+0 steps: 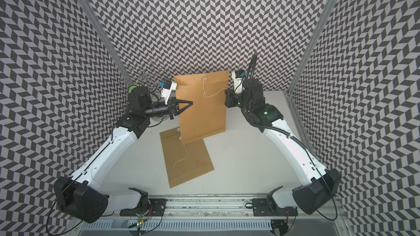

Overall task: Close the mouth of the file bag
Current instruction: Close the file bag.

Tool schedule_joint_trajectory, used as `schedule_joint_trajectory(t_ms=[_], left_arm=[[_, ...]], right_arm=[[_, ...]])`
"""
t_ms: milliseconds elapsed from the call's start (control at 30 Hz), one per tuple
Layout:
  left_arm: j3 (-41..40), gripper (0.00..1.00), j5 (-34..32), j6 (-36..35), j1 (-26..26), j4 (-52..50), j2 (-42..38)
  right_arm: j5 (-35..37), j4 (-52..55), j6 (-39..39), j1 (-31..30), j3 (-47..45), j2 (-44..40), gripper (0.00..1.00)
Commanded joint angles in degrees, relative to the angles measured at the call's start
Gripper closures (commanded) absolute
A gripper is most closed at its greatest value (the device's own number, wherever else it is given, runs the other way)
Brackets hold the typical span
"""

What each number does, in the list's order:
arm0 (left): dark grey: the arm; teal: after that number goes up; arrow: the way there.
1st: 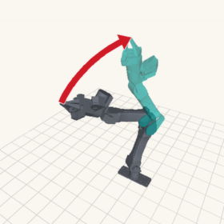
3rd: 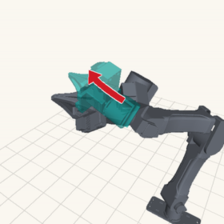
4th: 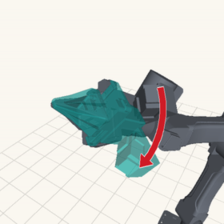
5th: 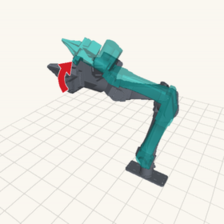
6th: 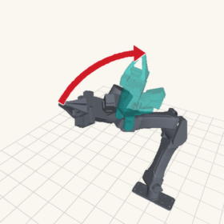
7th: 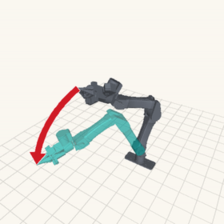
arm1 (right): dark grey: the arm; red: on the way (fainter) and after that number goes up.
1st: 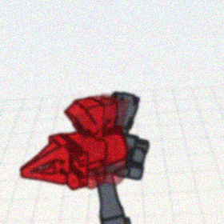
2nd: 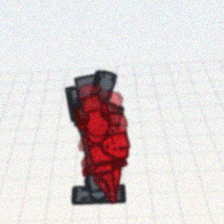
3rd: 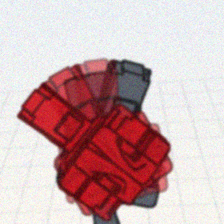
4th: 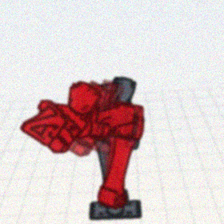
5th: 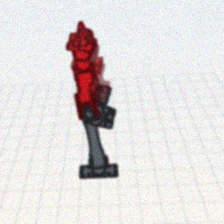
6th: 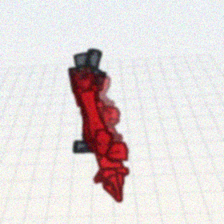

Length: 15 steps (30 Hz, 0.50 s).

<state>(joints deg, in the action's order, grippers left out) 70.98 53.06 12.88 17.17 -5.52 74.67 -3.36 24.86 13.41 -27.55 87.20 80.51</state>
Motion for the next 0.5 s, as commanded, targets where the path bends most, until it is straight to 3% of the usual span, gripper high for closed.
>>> schedule_joint_trajectory(t_ms=[0, 467], left_arm=[[1.8, 1.00, -0.7, -0.5, 0.5, -0.1, 0.0], [0.9, 1.00, -2.3, -0.2, 0.7, -0.9, 0.1]], right_arm=[[3.0, -0.1, -1.0, 0.1, 2.9, 1.7, 1.00], [10.9, 2.1, -3.6, -3.1, 9.9, 4.9, 1.00]])
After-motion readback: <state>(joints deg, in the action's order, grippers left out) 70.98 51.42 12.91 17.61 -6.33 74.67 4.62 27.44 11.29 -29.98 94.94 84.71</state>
